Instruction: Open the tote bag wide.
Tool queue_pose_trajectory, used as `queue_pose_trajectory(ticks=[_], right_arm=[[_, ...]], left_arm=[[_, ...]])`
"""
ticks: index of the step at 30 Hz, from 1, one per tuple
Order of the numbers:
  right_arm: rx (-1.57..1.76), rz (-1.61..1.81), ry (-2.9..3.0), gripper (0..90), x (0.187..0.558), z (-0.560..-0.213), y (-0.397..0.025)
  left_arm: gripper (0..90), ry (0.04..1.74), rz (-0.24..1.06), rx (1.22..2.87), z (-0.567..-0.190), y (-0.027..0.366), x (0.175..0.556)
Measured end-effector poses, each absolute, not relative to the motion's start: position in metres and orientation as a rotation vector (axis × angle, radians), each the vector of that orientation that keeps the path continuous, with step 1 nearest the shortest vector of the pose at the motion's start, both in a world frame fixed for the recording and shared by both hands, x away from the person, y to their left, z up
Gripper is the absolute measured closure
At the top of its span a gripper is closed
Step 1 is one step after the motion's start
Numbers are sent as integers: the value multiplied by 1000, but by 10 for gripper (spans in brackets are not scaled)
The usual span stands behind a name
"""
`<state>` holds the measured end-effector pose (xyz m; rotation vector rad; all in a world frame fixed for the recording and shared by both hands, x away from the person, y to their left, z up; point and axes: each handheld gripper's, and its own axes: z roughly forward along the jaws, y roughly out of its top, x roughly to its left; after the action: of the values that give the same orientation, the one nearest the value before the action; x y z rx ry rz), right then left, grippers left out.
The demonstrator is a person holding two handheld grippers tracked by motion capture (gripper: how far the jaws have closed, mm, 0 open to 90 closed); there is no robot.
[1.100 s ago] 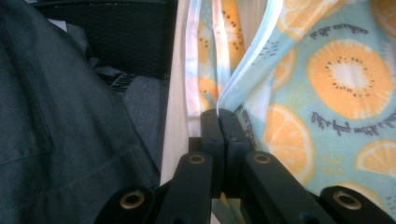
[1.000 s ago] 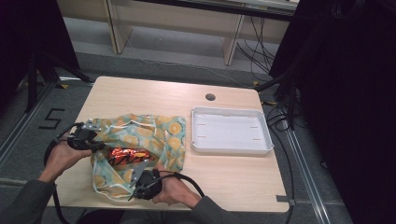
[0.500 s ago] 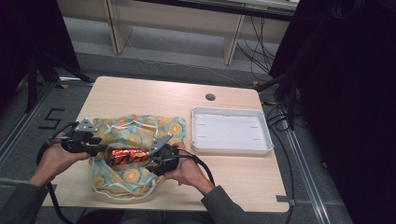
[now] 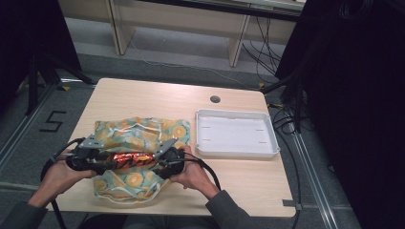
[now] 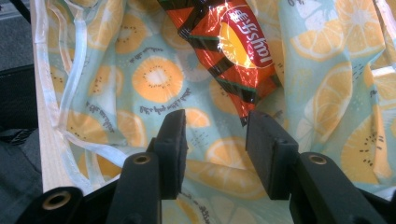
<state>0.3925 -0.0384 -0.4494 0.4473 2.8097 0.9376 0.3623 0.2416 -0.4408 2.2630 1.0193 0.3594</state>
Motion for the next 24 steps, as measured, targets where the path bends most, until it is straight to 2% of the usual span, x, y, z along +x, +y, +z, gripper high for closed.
queue_pose_trajectory(ticks=[7, 13, 18, 24], right_arm=[[451, 941, 2813, 584, 389, -450, -39], [454, 948, 2813, 579, 388, -450, -39], [466, 952, 2813, 575, 387, -450, -40], [489, 955, 2838, 569, 384, -450, -42]], left_arm=[[512, 1095, 378, 2285, -458, 237, 366], [527, 1112, 368, 2315, -467, 236, 366], [597, 1065, 386, 2348, -468, 236, 365], [725, 1027, 376, 2386, -468, 234, 366]])
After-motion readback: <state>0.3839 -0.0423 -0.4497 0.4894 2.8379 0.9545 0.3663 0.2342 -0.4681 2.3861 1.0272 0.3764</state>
